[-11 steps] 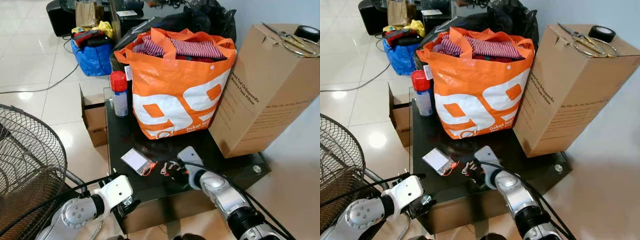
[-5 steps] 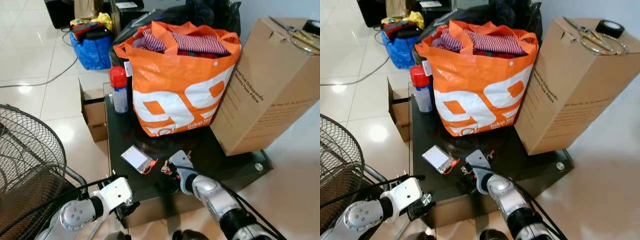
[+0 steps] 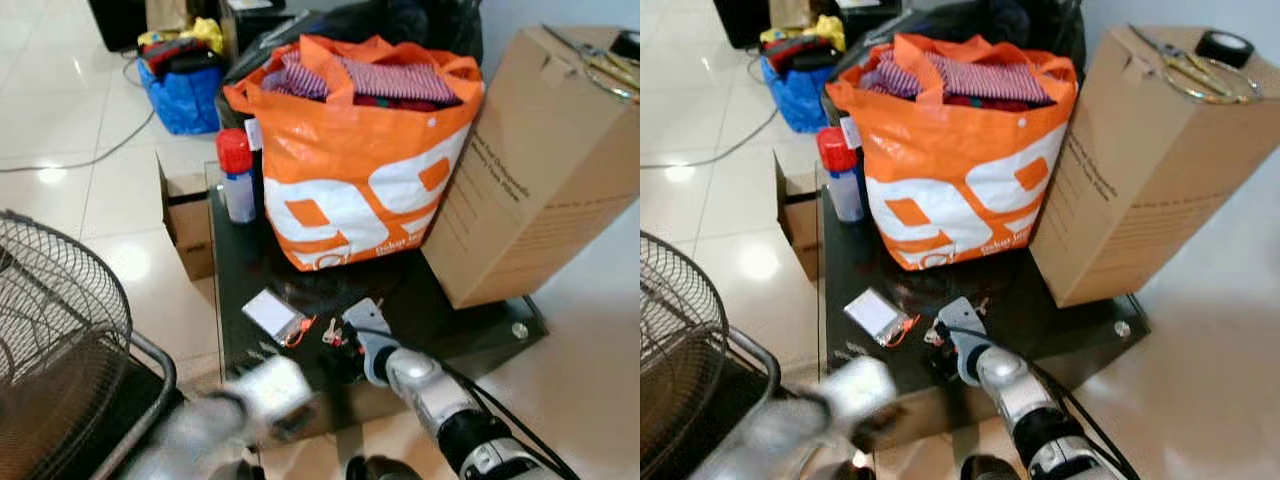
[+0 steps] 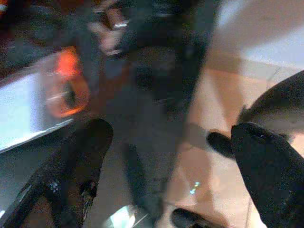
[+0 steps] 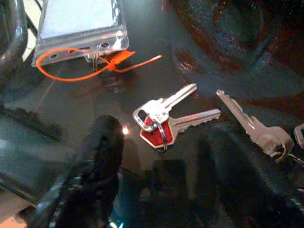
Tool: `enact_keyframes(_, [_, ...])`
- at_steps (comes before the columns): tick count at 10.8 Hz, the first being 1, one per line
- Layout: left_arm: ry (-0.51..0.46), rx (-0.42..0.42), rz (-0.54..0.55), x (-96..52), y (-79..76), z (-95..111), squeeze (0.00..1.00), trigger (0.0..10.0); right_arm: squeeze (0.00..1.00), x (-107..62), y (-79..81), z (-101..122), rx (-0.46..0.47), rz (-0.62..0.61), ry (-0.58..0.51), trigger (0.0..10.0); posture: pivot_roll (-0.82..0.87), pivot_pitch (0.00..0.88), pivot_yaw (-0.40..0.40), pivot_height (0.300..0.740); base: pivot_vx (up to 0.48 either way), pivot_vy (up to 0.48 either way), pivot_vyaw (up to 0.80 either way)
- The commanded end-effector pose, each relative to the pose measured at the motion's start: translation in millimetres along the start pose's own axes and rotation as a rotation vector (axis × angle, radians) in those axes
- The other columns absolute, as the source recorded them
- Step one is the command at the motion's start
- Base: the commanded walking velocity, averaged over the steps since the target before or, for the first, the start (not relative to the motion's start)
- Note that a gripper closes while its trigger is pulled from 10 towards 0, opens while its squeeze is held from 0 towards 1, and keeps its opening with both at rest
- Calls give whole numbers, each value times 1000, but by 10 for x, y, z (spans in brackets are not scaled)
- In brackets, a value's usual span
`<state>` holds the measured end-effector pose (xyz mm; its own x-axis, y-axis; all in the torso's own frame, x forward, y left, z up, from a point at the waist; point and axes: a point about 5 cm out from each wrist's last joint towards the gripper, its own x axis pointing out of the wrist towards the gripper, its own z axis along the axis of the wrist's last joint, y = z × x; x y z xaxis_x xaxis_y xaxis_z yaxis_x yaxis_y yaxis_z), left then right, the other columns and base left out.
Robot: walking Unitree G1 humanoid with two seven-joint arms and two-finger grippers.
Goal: Hang keys on a hook
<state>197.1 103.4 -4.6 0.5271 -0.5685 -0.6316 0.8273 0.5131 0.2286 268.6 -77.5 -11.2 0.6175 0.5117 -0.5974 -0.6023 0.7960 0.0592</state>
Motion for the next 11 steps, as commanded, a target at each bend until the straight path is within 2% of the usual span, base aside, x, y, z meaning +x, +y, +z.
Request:
enact_keyframes(1, [19, 20, -5, 174, -155, 34, 627, 10000, 0, -9, -15, -21, 16, 3, -5, 863, -17, 117, -62, 740, 0, 0, 0])
enact_keyframes(2, [26, 21, -12, 349, -326, 108, 631, 10000, 0, -9, -14, -21, 24, 8, -9, 353, -17, 116, -62, 740, 0, 0, 0])
enact_keyframes(3, [33, 21, -22, 588, -579, 274, 631, 10000, 0, -9, -17, -11, 27, 15, -17, 0, -18, 115, -61, 740, 0, 0, 0])
enact_keyframes(4, [16, 1, -9, 697, -680, 402, 635, 10000, 0, -8, -17, 4, 30, 23, -26, 0, -20, 113, -60, 740, 0, 0, 0])
enact_keyframes(5, [-34, -73, 35, 793, -761, 590, 631, 10000, 0, -10, -20, 15, 31, 29, -34, 0, -22, 105, -56, 740, 0, 0, 0])
enact_keyframes(6, [-124, -82, 69, 327, -287, 553, 624, 10000, 0, -14, -42, 21, 34, 25, -37, 0, -9, 89, -58, 740, 0, 0, 0])
enact_keyframes(7, [-158, -42, 61, -245, 59, 406, 620, 10000, 0, -17, -61, 18, 35, 16, -37, 0, -5, 85, -59, 740, 0, 0, 0])
enact_keyframes(8, [-214, 4, 89, -1023, 580, 186, 624, 10000, 0, -23, -121, 25, 39, -21, -40, 78, 8, 64, -56, 740, 0, 0, 0])
enact_keyframes(9, [-234, -30, 91, -1332, 759, 28, 624, 10000, 0, -31, -173, 64, 77, -49, -62, 9765, 5, 30, -43, 740, 0, 0, 0])
enact_keyframes(10, [-197, -55, 77, -1517, 815, -105, 624, 10000, 0, -35, -188, 77, 92, -50, -72, 10000, 8, 19, -39, 740, 0, 0, 0])
enact_keyframes(11, [-148, -74, 102, -1673, 945, -267, 627, 10000, 0, -33, -192, 75, 89, -50, -69, 10000, 13, 14, -37, 740, 0, 0, 0])
